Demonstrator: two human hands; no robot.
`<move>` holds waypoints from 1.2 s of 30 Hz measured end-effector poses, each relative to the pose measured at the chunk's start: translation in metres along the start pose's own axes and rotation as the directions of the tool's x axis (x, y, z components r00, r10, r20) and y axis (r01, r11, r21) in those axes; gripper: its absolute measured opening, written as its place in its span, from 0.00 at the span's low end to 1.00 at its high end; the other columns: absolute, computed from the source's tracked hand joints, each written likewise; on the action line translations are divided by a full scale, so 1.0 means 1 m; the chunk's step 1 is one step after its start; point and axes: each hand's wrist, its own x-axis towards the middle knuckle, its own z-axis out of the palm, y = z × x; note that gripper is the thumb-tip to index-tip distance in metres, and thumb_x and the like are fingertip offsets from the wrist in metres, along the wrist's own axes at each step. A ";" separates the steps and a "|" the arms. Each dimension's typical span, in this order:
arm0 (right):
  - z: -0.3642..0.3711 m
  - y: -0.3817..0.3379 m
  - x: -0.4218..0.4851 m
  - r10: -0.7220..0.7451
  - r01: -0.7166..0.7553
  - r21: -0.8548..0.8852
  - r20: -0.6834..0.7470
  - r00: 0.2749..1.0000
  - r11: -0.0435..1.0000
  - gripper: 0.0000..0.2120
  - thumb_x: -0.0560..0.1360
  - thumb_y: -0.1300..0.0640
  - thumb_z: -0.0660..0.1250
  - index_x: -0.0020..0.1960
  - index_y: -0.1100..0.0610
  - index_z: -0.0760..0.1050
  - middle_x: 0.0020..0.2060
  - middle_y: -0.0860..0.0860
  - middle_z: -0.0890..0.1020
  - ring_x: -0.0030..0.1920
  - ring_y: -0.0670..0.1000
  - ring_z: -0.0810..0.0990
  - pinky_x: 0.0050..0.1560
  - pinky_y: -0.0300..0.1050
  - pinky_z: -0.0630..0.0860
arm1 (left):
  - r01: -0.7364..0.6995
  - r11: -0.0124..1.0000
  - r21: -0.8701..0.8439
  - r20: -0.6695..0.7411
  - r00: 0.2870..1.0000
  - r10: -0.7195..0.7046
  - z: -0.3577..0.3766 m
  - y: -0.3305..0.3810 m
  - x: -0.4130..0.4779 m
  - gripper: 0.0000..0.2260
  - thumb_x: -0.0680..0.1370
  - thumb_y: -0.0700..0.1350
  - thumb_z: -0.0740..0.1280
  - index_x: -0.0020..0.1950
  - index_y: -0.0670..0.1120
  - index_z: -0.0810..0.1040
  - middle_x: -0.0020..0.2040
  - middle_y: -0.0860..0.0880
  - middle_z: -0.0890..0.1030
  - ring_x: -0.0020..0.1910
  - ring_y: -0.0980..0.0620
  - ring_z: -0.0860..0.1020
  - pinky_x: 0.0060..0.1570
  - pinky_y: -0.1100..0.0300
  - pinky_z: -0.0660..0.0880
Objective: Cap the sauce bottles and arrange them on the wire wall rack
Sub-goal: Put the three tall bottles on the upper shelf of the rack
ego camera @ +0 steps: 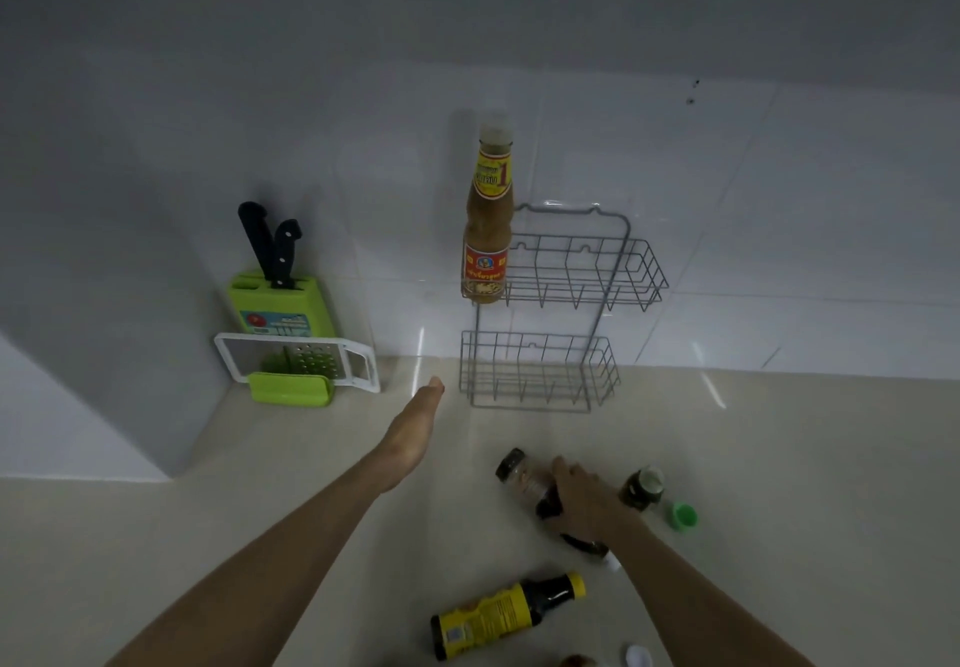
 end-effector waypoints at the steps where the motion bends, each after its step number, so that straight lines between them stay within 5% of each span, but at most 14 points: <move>1: 0.006 0.002 0.000 0.016 -0.015 -0.026 0.020 1.000 1.000 0.38 0.72 0.48 0.69 0.74 0.57 0.53 0.66 0.58 0.69 0.63 0.62 0.72 0.61 0.54 0.72 | 0.003 1.000 0.008 0.012 1.000 -0.003 0.000 -0.002 -0.001 0.48 0.61 0.78 0.49 0.77 0.55 0.59 0.78 0.53 0.59 0.77 0.53 0.55 0.76 0.46 0.49; 6: 0.008 0.006 0.003 -0.007 0.007 -0.010 -0.004 1.000 1.000 0.38 0.72 0.50 0.68 0.75 0.54 0.51 0.63 0.58 0.74 0.59 0.60 0.76 0.55 0.53 0.75 | 0.009 0.999 0.031 0.026 1.000 -0.009 0.003 0.004 -0.004 0.43 0.67 0.75 0.49 0.77 0.54 0.60 0.77 0.52 0.61 0.76 0.51 0.57 0.76 0.46 0.51; 10: -0.005 0.002 0.000 0.022 0.000 0.140 -0.156 0.988 0.990 0.28 0.71 0.49 0.68 0.65 0.54 0.60 0.54 0.55 0.78 0.51 0.55 0.79 0.48 0.50 0.78 | -0.039 0.999 0.012 0.035 0.999 0.039 0.006 0.011 -0.004 0.29 0.79 0.64 0.47 0.77 0.52 0.59 0.77 0.52 0.61 0.76 0.50 0.58 0.76 0.46 0.52; 14: -0.044 -0.009 -0.006 -0.017 0.072 0.152 -0.332 0.943 0.986 0.20 0.66 0.48 0.72 0.55 0.53 0.72 0.50 0.50 0.79 0.47 0.52 0.79 0.44 0.44 0.75 | -0.068 0.998 0.002 0.030 0.997 0.068 0.006 0.023 -0.007 0.32 0.77 0.67 0.49 0.76 0.52 0.61 0.76 0.51 0.64 0.75 0.49 0.60 0.75 0.45 0.53; 18: -0.091 -0.021 -0.021 -0.069 0.161 0.177 -0.437 0.897 0.971 0.16 0.67 0.53 0.72 0.52 0.53 0.74 0.46 0.49 0.82 0.44 0.50 0.79 0.44 0.45 0.80 | -0.102 0.994 -0.029 0.001 0.995 0.102 0.006 0.037 -0.010 0.36 0.72 0.70 0.50 0.76 0.53 0.62 0.75 0.52 0.66 0.74 0.48 0.62 0.75 0.44 0.54; 22: -0.156 -0.026 -0.055 -0.071 0.261 0.223 -0.616 0.784 0.939 0.19 0.64 0.48 0.77 0.49 0.49 0.72 0.44 0.46 0.82 0.40 0.48 0.80 0.38 0.43 0.79 | -0.180 0.983 -0.042 -0.052 0.983 0.178 0.002 0.064 -0.013 0.33 0.74 0.67 0.50 0.75 0.52 0.63 0.75 0.51 0.66 0.74 0.48 0.62 0.75 0.44 0.55; 27: -0.250 -0.040 -0.103 0.007 0.343 0.208 -0.863 0.506 0.916 0.25 0.65 0.42 0.76 0.56 0.46 0.70 0.41 0.45 0.82 0.38 0.48 0.80 0.36 0.37 0.76 | -0.260 0.965 -0.025 -0.110 0.960 0.256 -0.004 0.104 -0.015 0.40 0.70 0.72 0.49 0.77 0.52 0.59 0.78 0.51 0.60 0.76 0.48 0.59 0.75 0.43 0.55; 30: -0.294 -0.048 -0.109 0.126 0.410 0.284 -0.920 0.370 0.867 0.21 0.66 0.41 0.74 0.54 0.45 0.71 0.40 0.44 0.81 0.37 0.45 0.79 0.34 0.35 0.71 | -0.339 0.940 -0.032 -0.092 0.938 0.335 -0.005 0.132 -0.018 0.30 0.79 0.64 0.47 0.78 0.52 0.54 0.79 0.51 0.56 0.77 0.50 0.56 0.76 0.45 0.53; 33: -0.315 -0.058 -0.093 0.129 0.432 0.265 -0.939 0.320 0.862 0.17 0.66 0.43 0.73 0.51 0.47 0.72 0.40 0.44 0.81 0.39 0.46 0.79 0.34 0.38 0.73 | -0.371 0.928 -0.043 -0.052 0.928 0.368 -0.001 0.159 -0.024 0.25 0.82 0.59 0.45 0.78 0.52 0.53 0.78 0.51 0.56 0.76 0.51 0.56 0.76 0.49 0.52; 36: -0.319 -0.070 -0.068 0.030 0.373 0.185 -0.922 0.385 0.909 0.17 0.66 0.43 0.72 0.49 0.47 0.70 0.39 0.45 0.80 0.39 0.50 0.79 0.38 0.44 0.76 | -0.406 0.909 -0.093 -0.006 0.913 0.408 0.008 0.176 -0.029 0.22 0.84 0.54 0.44 0.77 0.50 0.54 0.73 0.51 0.63 0.69 0.57 0.62 0.67 0.59 0.57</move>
